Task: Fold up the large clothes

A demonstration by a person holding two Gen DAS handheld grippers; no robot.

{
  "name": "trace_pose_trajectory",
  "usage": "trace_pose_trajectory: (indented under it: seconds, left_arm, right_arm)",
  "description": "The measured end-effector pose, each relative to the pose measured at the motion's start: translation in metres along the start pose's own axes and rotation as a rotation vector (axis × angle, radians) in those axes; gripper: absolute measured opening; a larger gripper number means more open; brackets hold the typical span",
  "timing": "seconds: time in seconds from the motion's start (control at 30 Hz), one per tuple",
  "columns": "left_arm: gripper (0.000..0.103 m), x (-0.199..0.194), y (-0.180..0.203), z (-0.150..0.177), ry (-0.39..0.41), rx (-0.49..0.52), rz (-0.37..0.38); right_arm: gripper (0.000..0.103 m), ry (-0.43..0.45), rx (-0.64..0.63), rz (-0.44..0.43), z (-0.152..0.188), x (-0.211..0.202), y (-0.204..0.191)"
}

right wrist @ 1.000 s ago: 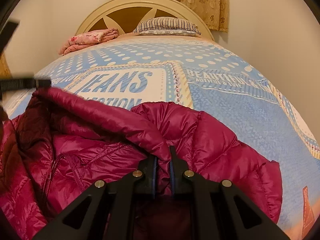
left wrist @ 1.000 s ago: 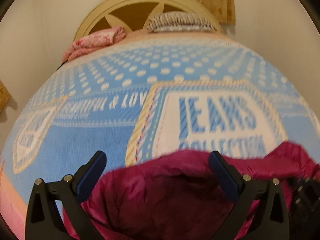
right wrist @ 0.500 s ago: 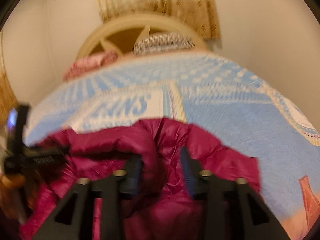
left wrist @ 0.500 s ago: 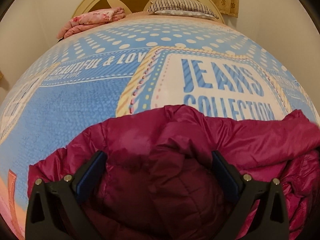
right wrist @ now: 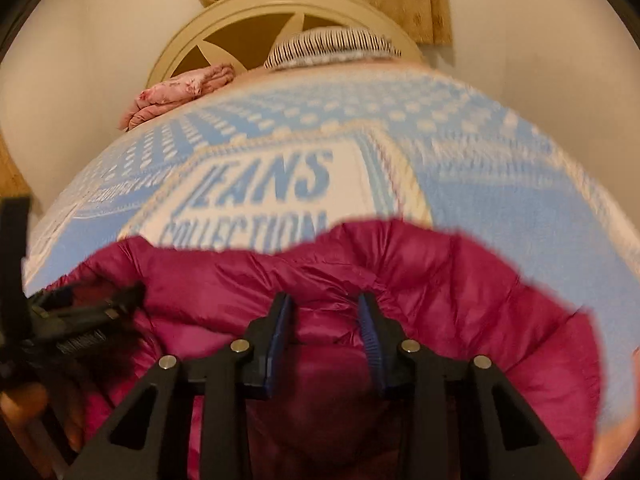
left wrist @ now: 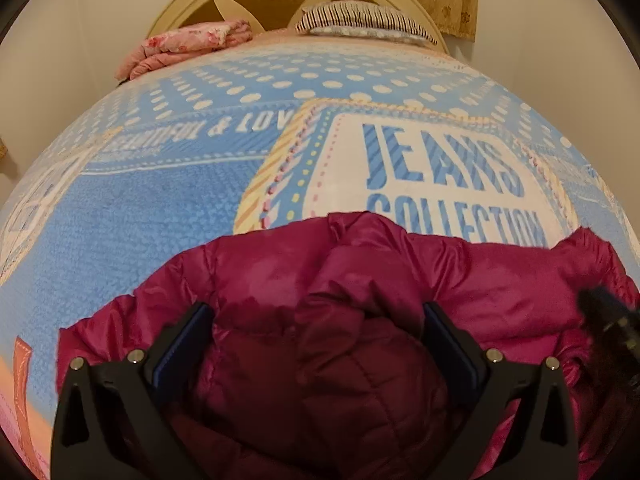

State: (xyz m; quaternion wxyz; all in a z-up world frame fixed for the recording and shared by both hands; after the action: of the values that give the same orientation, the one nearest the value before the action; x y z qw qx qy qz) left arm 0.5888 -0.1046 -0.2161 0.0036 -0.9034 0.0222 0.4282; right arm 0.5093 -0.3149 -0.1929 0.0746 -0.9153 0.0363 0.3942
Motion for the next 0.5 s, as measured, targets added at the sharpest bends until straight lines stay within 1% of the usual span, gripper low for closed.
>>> trace_pose_trajectory:
  seconds: [0.1, 0.2, 0.27, 0.33, 0.37, 0.43, 0.5]
  left_arm:
    - [0.103, -0.026, 0.010, -0.006, 0.091, 0.046, -0.026]
    - [0.103, -0.055, 0.034, -0.016, 0.169, 0.103, 0.020]
    - [0.103, -0.066, 0.050, -0.023, 0.197, 0.142, 0.056]
    - [0.103, -0.064, 0.067, -0.028, 0.188, 0.176, 0.104]
    - [0.103, -0.059, 0.070, -0.029, 0.177, 0.180, 0.105]
    - [0.103, -0.038, 0.073, -0.024, 0.118, 0.168, 0.126]
    - [0.103, -0.019, 0.069, -0.016, 0.056, 0.136, 0.155]
  right_arm:
    - [0.036, 0.000, 0.024, -0.024, 0.004, 0.003, 0.003]
    - [0.036, 0.000, 0.016, -0.016, 0.006, 0.003, 0.002]
    - [0.036, 0.005, 0.020, -0.021, 0.007, 0.004, 0.003]
    - [0.036, 0.010, 0.033, -0.035, 0.008, 0.003, 0.004]
    - [0.036, 0.013, 0.038, -0.040, 0.008, 0.002, 0.005]
    - [0.036, 0.017, 0.046, -0.049, 0.008, 0.002, 0.006]
    - [0.036, 0.019, 0.049, -0.051, 0.008, 0.002, 0.006]
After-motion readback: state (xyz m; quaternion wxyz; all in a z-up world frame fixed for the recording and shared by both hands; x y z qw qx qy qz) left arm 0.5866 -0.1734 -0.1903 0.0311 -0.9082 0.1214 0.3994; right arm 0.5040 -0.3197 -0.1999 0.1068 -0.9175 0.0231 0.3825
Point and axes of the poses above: each gripper's, at about its wrist camera, not at the fingertips, and x roughly the way its jaws point, y to its right, z to its underside, the point moved 7 cm from there along x, roughly the way its jaws point, and after that the axes turned 1 degree about z, right-handed, at the moved point
